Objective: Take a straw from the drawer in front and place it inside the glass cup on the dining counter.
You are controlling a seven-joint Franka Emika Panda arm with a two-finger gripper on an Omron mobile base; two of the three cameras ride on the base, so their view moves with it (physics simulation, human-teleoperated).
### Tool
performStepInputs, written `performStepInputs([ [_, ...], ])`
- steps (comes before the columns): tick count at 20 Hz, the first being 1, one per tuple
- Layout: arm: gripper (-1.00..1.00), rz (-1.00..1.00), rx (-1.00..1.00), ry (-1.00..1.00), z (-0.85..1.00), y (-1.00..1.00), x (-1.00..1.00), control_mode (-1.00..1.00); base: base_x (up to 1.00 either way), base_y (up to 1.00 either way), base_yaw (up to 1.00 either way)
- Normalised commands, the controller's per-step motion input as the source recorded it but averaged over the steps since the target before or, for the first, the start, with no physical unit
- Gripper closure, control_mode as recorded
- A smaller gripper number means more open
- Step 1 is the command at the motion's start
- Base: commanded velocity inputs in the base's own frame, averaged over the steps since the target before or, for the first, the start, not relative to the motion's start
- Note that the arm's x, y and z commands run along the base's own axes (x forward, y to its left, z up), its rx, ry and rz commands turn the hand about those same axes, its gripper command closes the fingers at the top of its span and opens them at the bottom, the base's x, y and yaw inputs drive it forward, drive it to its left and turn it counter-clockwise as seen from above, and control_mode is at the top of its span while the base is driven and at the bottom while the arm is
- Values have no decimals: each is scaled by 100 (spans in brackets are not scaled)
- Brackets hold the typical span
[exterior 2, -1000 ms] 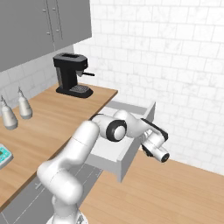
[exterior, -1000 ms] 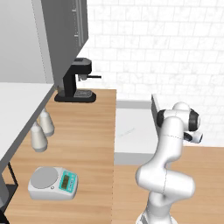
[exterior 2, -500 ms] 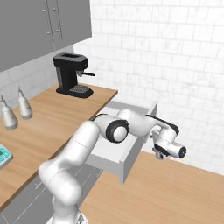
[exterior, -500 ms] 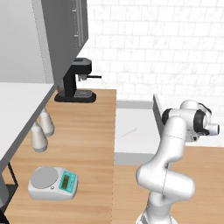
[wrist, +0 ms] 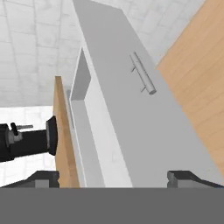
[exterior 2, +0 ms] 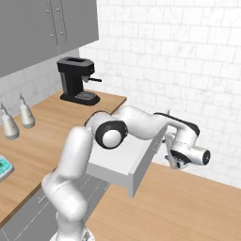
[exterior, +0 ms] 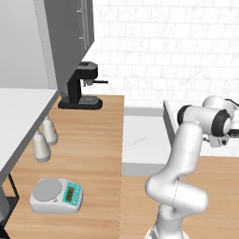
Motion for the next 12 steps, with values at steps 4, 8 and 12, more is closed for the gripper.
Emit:
performStepInputs([
  [4, -100, 3, -17, 1, 100, 95, -40, -100, 0, 0, 0],
  [8, -100, 5, -20, 10, 87, 98, 8, -100, 0, 0, 0],
  [12, -100, 4, -25, 11, 17, 76, 49, -100, 0, 0, 0],
])
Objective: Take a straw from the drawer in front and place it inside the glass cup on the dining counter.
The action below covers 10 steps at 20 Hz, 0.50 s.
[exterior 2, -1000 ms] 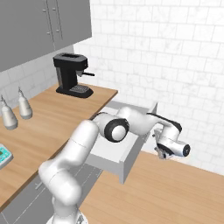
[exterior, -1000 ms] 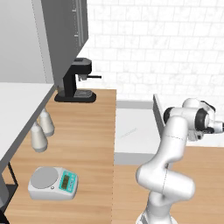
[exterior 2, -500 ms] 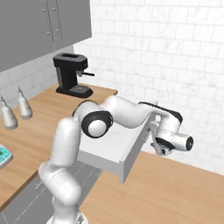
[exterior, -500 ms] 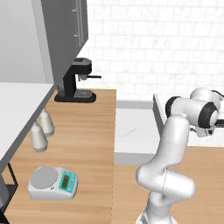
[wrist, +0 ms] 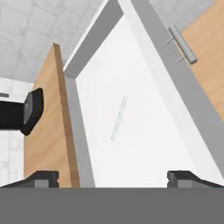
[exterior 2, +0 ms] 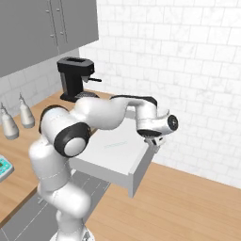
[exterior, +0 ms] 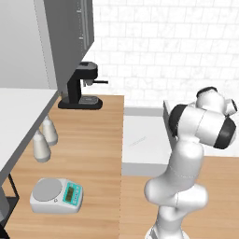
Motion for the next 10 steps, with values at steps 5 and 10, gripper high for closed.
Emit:
performStepInputs([
  [5, -100, 5, -26, 18, -10, 70, 54, -100, 0, 0, 0],
  [10, -100, 2, -23, 23, -41, 39, 44, -100, 0, 0, 0],
])
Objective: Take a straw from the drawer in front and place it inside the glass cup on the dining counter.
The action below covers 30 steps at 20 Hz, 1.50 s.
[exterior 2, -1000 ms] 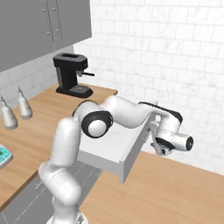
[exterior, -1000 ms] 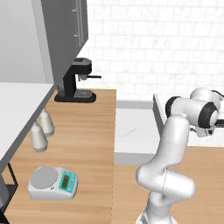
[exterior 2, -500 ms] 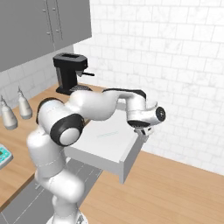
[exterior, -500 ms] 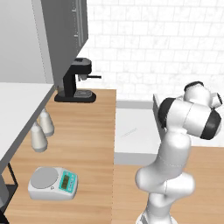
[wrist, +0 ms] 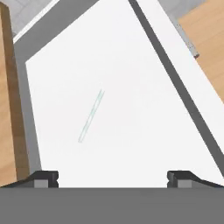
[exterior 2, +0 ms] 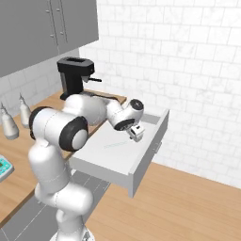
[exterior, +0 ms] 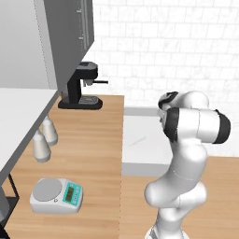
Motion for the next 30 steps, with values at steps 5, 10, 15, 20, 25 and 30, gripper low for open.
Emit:
performStepInputs([
  [5, -100, 2, -18, 19, -54, 4, 21, -100, 0, 0, 0],
  [10, -100, 3, -12, 16, -55, 0, 14, -100, 0, 0, 0],
  [15, -100, 3, -8, 18, -52, 0, 23, -100, 0, 0, 0],
  [20, -100, 5, -5, 14, -46, -10, 15, -100, 0, 0, 0],
  [25, -100, 4, -3, 9, -37, -36, 6, -100, 0, 0, 0],
  [30, -100, 4, -2, 5, -31, -46, 0, -100, 0, 0, 0],
])
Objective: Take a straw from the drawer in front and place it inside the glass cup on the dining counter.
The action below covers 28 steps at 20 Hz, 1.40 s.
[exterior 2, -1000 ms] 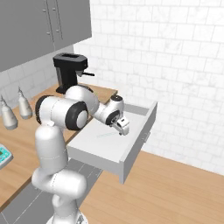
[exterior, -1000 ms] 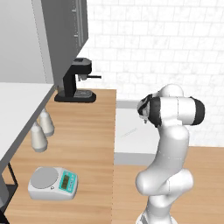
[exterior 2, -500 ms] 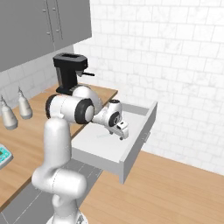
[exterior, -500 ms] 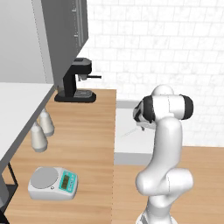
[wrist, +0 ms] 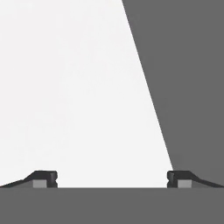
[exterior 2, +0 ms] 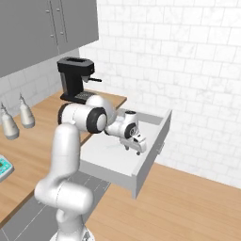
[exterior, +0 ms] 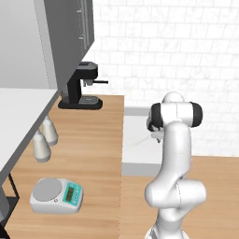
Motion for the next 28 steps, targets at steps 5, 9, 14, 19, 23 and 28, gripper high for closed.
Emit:
performStepInputs([
  [5, -100, 2, -4, 0, -14, -67, 0, -100, 0, 0, 0],
  [9, -100, 0, -5, 0, -1, -97, -5, -100, 0, 0, 0],
  [14, -100, 0, -2, -1, 11, -72, 0, -100, 0, 0, 0],
  [19, -100, 0, 2, 0, 43, 64, 0, -100, 0, 0, 0],
  [23, -100, -3, 3, 0, 15, 80, 13, -100, 0, 0, 0],
  [28, -100, -8, 3, 0, -1, 50, 44, -100, 0, 0, 0],
])
